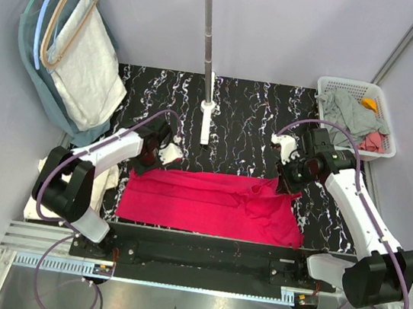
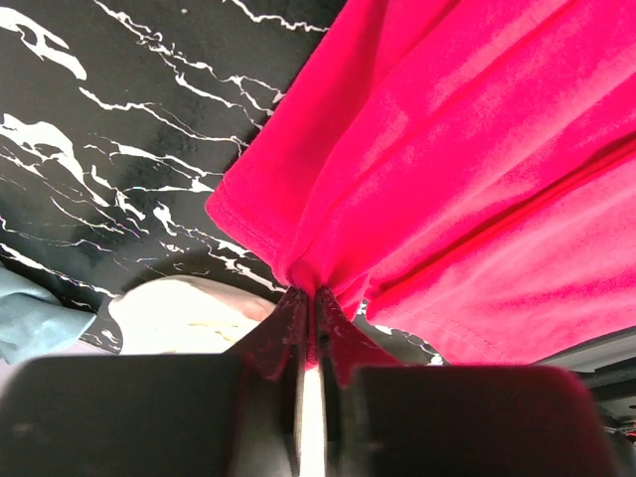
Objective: Fold and stack the t-shirts
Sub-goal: Fold the tshirt
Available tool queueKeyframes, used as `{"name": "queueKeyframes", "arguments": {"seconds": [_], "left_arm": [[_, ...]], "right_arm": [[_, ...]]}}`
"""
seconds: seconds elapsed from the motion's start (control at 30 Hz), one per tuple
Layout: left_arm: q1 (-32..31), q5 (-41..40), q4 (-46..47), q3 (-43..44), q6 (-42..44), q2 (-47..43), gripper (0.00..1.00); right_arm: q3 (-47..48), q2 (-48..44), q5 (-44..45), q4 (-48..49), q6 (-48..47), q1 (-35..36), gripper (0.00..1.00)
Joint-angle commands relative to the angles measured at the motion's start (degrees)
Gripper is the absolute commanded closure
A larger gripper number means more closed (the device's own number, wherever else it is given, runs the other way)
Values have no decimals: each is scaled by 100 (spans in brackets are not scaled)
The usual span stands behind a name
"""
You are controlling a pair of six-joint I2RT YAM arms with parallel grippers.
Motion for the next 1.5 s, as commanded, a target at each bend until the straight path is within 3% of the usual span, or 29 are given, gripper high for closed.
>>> {"name": "queueKeyframes", "arguments": {"seconds": [0.0, 0.5, 0.9, 1.1, 1.47], "left_arm": [[-99, -134, 5, -102, -90, -53, 88], [-398, -284, -145, -445, -73, -115, 61], [-398, -284, -303, 117, -46, -97, 59], [-398, 137, -408, 609, -55, -62, 59], [-512, 876, 48, 1435, -231, 957, 60]], "right_arm": [[283, 49, -197, -237, -182, 77, 100], [204, 225, -21, -818, -763, 174, 100], [20, 243, 5, -1117, -1000, 270, 100], [-103, 366, 67, -1117, -1071, 306, 100], [-148, 366, 128, -1055, -1062, 341, 100]]}}
